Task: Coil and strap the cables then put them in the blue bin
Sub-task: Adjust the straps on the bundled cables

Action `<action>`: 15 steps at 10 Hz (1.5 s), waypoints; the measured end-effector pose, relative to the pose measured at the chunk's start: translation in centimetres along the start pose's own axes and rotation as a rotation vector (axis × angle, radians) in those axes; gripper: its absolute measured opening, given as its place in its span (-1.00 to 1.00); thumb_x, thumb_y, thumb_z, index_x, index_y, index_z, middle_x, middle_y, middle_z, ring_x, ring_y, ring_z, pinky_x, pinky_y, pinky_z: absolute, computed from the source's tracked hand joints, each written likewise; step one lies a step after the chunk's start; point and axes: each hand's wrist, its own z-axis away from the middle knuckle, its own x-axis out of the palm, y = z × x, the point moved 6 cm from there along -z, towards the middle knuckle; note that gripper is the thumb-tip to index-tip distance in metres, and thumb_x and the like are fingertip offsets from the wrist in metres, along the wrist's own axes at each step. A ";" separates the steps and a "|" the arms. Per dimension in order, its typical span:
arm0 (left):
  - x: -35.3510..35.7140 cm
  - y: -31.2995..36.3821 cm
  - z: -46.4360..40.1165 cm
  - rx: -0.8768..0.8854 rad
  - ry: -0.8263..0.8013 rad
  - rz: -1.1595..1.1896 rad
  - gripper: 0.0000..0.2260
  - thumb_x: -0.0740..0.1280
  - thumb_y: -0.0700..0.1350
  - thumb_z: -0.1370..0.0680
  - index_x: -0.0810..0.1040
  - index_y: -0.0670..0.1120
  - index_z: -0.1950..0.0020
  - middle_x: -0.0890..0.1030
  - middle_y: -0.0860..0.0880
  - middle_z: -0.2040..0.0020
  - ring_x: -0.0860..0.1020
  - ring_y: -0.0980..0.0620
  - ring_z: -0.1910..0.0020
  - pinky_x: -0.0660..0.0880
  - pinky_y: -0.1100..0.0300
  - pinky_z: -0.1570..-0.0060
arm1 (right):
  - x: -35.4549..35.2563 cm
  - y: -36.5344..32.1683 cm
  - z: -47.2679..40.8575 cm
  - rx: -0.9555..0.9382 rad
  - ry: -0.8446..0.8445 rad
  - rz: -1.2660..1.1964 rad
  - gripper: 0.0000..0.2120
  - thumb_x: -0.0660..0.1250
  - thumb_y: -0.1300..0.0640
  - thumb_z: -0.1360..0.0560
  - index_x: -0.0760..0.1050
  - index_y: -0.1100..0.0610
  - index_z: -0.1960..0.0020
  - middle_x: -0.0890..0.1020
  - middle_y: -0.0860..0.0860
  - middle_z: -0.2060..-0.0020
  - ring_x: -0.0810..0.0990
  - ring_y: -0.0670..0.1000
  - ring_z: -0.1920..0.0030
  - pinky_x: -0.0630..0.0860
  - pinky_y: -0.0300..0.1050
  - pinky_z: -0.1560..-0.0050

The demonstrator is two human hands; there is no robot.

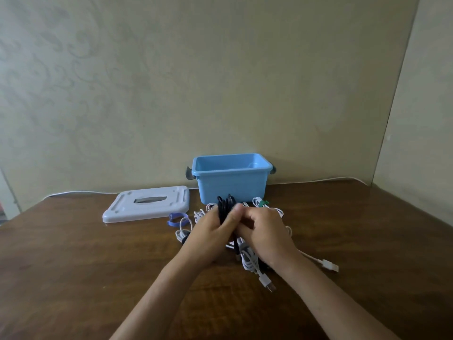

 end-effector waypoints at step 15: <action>0.3 1.7 0.3 0.180 0.123 -0.567 -0.77 0.49 -0.14 -0.48 0.68 -0.02 -0.13 0.47 0.09 -0.06 0.51 0.12 0.02 0.39 0.41 0.04 | -1.0 1.1 -0.9 0.011 0.204 0.063 -0.73 0.26 0.08 -0.65 0.50 0.19 0.18 0.53 -0.03 0.40 0.48 -0.13 0.38 0.34 -0.31 0.40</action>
